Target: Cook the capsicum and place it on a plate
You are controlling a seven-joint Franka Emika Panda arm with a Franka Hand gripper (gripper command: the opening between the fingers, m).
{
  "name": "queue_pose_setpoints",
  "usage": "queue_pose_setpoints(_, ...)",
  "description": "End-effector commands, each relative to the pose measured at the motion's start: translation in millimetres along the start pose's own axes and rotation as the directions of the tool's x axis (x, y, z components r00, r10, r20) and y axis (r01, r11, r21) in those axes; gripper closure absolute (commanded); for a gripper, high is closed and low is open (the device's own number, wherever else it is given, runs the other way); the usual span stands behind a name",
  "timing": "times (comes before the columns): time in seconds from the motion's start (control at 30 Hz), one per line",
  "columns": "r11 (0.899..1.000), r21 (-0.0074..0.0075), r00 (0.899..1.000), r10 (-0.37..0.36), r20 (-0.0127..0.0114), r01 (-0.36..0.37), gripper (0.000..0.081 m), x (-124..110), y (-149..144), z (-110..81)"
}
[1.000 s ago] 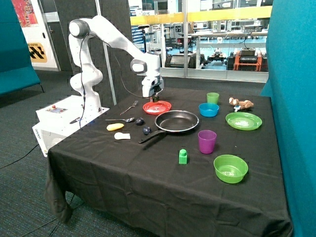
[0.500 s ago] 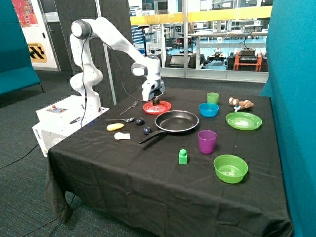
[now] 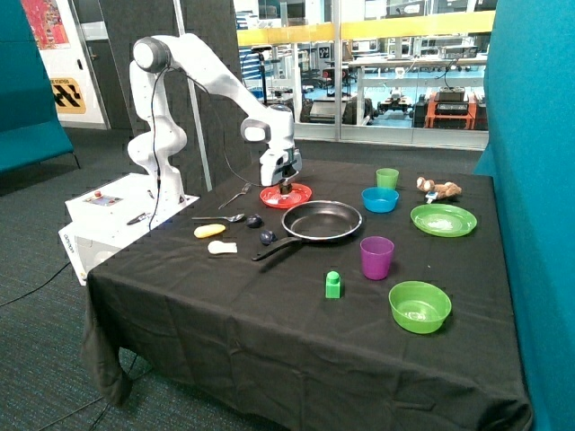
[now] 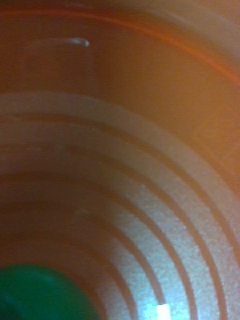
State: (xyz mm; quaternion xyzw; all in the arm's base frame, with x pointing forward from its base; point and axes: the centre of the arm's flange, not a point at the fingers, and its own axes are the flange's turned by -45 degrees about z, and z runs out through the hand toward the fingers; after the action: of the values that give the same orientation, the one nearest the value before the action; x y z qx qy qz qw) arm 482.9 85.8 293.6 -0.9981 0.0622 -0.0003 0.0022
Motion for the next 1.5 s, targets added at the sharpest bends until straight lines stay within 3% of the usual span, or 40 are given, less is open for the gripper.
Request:
queue_pose_setpoints(0.0,1.0,-0.0043,1.0,0.009,0.0004,-0.009,0.0197,-0.1,2.4,4.7)
queue_pose_setpoints(0.57,1.0,-0.0043,1.0,-0.003,0.0004,0.003,0.0016,1.0,-1.2,11.1)
queue_pose_setpoints(1.47,1.0,-0.0043,1.0,-0.018,0.0005,0.018,0.0,3.6,-5.4,11.4)
